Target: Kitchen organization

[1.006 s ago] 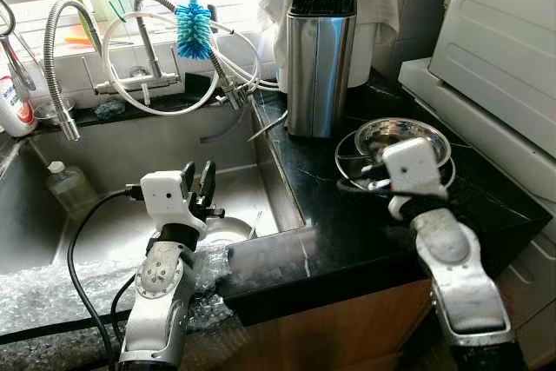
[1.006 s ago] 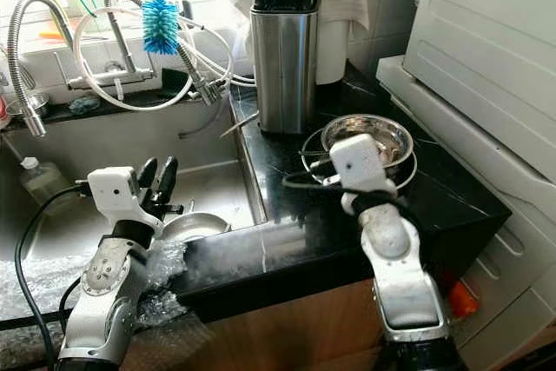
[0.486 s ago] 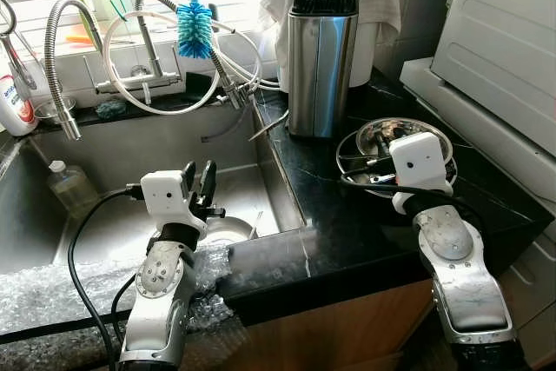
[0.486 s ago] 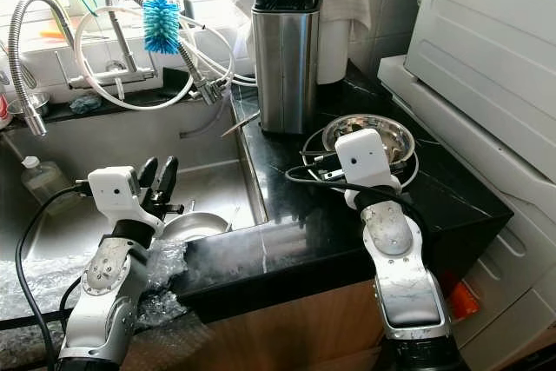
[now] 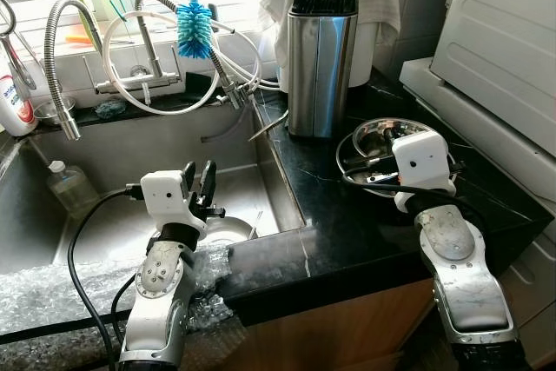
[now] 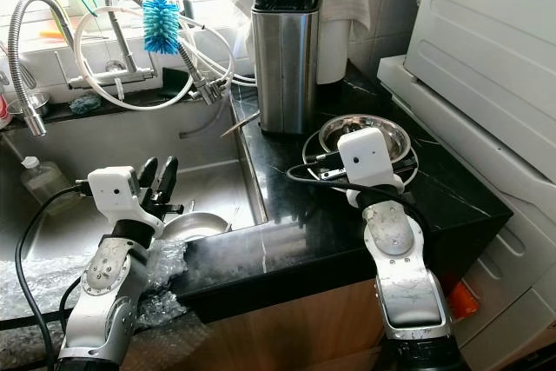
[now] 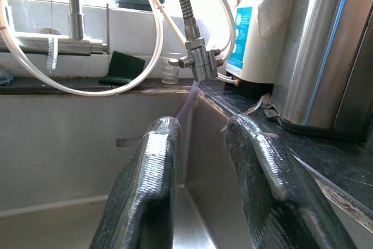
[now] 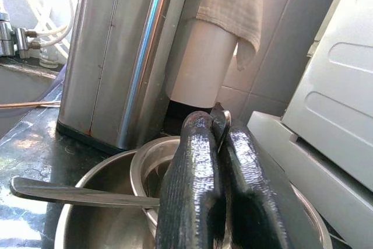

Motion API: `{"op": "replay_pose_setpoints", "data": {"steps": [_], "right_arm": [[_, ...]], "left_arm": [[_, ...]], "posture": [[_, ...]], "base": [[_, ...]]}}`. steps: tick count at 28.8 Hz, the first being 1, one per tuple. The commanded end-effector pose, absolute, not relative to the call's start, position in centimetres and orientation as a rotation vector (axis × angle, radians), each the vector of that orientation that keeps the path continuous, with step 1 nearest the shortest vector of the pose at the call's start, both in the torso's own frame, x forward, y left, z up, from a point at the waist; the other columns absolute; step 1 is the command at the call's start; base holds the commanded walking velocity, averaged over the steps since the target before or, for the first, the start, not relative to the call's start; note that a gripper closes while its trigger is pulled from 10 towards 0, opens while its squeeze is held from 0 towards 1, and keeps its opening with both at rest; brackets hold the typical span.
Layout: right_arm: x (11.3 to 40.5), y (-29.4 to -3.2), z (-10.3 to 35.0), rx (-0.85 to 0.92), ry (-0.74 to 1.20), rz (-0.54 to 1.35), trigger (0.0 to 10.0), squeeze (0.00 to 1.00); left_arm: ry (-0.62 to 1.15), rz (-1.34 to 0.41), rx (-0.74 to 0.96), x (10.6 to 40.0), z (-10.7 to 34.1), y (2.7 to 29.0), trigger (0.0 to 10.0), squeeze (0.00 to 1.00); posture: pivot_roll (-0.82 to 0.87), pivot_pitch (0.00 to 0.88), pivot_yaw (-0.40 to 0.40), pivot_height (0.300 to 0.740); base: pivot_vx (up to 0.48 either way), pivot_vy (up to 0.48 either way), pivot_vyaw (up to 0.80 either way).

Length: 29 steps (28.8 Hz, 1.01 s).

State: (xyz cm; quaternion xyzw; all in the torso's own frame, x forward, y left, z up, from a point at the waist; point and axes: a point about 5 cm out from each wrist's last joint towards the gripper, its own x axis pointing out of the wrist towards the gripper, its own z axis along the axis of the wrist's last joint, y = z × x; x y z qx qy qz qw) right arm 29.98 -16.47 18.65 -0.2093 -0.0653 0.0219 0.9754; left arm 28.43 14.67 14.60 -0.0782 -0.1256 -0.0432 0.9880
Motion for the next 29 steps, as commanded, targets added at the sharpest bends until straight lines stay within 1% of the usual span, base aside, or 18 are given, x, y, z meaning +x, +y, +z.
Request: {"op": "replay_pose_setpoints", "data": {"steps": [1, 6, 11, 17, 18, 19, 20, 21, 24, 25, 29], "right_arm": [[30.1, -16.6, 19.1, -0.419, -0.145, 0.030, 0.0, 0.00], [30.2, -16.8, 20.0, -0.441, -0.171, 0.005, 0.0, 0.00], [30.4, -17.3, 21.8, -0.519, -0.239, -0.079, 0.0, 0.00], [30.6, -16.9, 22.7, -0.504, -0.271, -0.073, 0.0, 0.00], [30.6, -16.6, 22.8, -0.493, -0.275, -0.058, 0.9, 0.00], [30.6, -16.5, 22.8, -0.484, -0.276, -0.051, 0.9, 0.00], [30.6, -16.3, 22.8, -0.481, -0.276, -0.047, 5.2, 0.00], [30.6, -16.0, 22.8, -0.439, -0.273, -0.030, 10.0, 0.00], [30.5, -15.4, 23.2, -0.361, -0.300, 0.011, 10.0, 0.00], [30.3, -14.5, 24.0, -0.295, -0.337, 0.068, 10.0, 0.00], [30.0, -13.0, 25.2, -0.222, -0.392, 0.170, 10.0, 0.00]], "left_arm": [[-0.170, -0.073, -0.169, 28.3, 12.9, 15.0, 10.0, 0.00], [-0.172, -0.074, -0.171, 28.4, 13.0, 14.9, 10.0, 0.00], [-0.173, -0.076, -0.178, 28.4, 13.0, 14.8, 10.0, 0.00], [-0.175, -0.073, -0.179, 28.4, 13.0, 14.8, 10.0, 0.00], [-0.175, -0.074, -0.179, 28.4, 12.9, 14.8, 10.0, 0.00], [-0.175, -0.074, -0.179, 28.4, 12.9, 14.8, 10.0, 0.00], [-0.175, -0.074, -0.179, 28.4, 13.0, 14.8, 10.0, 0.00], [-0.176, -0.075, -0.179, 28.4, 13.0, 14.8, 10.0, 0.00], [-0.177, -0.075, -0.179, 28.4, 13.0, 14.8, 10.0, 0.00], [-0.179, -0.074, -0.179, 28.4, 13.0, 14.8, 10.0, 0.00], [-0.184, -0.073, -0.179, 28.4, 13.1, 14.9, 10.0, 0.00]], "posture": [[-0.09, 0.000, 0.040, 0.740], [-0.09, 0.000, 0.040, 0.740], [-0.09, 0.000, 0.036, 0.740], [-0.09, 0.000, 0.034, 0.740], [-0.09, 0.000, 0.034, 0.740], [-0.09, 0.000, 0.036, 0.740], [-0.09, 0.000, 0.035, 0.740], [-0.09, 0.000, 0.036, 0.740], [-0.09, 0.000, 0.035, 0.740], [-0.09, 0.000, 0.036, 0.740], [-0.09, 0.000, 0.039, 0.740]], "base": [[0.000, 0.000, 0.00], [0.000, 0.000, 0.00], [0.000, 0.000, 0.00], [0.000, 0.000, 0.00], [0.000, 0.000, 0.00], [0.000, 0.000, 0.00], [0.000, 0.000, 0.00], [0.000, 0.000, 0.00], [0.000, 0.000, 0.00], [0.000, 0.000, 0.00], [0.000, 0.000, 0.00]]}}
